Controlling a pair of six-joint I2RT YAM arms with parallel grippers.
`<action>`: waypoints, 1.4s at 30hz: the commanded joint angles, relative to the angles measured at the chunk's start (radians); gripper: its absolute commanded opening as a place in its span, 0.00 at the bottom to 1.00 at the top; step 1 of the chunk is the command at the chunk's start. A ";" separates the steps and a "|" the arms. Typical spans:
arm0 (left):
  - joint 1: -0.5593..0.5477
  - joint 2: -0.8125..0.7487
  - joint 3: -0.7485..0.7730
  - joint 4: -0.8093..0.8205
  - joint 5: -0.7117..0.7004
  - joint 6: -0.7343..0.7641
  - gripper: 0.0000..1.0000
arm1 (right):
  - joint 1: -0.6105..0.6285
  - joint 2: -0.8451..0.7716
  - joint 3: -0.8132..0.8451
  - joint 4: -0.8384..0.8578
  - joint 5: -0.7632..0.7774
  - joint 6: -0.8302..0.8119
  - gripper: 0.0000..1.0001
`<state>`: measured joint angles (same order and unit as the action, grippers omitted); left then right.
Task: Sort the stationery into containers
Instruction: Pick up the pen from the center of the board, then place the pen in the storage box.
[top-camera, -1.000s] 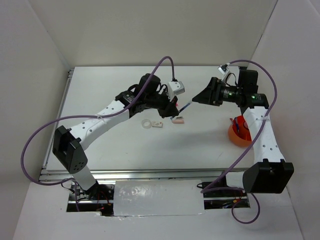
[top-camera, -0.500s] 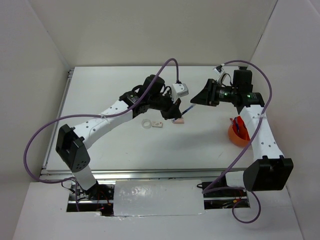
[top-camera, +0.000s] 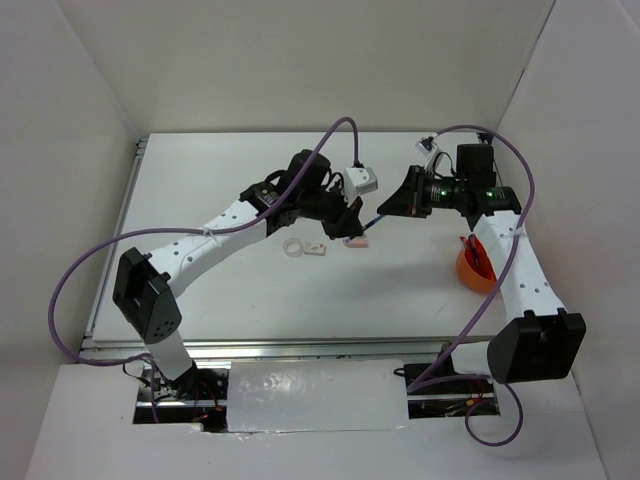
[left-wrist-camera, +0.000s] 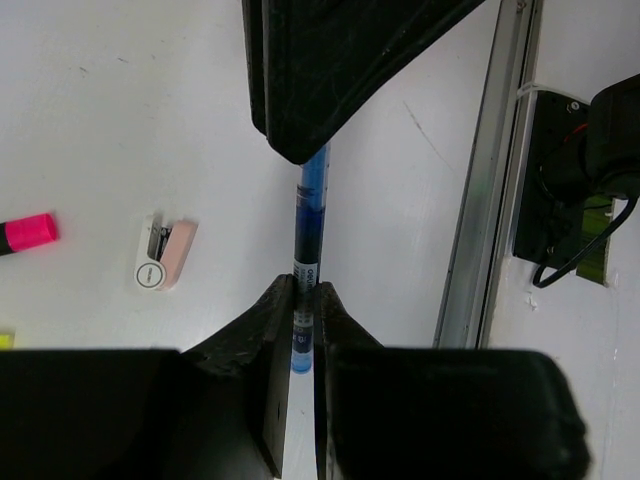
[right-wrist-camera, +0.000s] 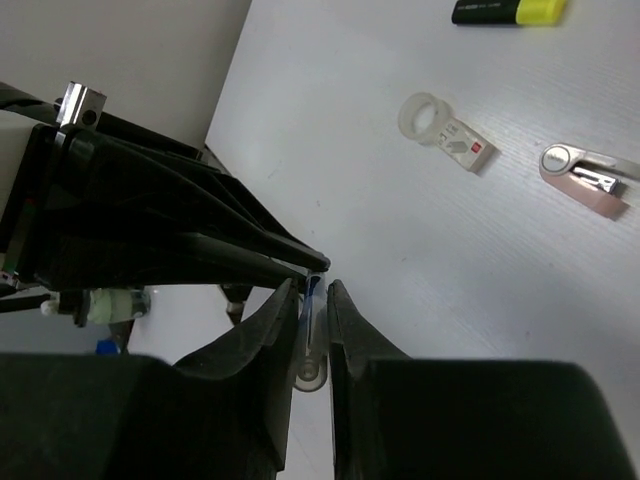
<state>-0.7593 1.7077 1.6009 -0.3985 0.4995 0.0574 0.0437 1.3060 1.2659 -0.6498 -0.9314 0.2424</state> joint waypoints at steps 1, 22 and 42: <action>-0.003 0.004 0.034 0.010 0.028 0.018 0.14 | 0.004 0.002 0.016 0.016 0.029 -0.018 0.07; 0.195 -0.035 0.064 -0.125 -0.101 0.082 0.99 | -0.323 0.033 0.291 -0.723 0.561 -0.874 0.00; 0.195 -0.016 0.100 -0.140 -0.104 0.090 0.99 | -0.311 0.119 0.277 -0.600 0.813 -0.931 0.01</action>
<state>-0.5613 1.7054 1.6569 -0.5503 0.3798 0.1326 -0.2771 1.4166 1.5135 -1.2629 -0.1486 -0.6743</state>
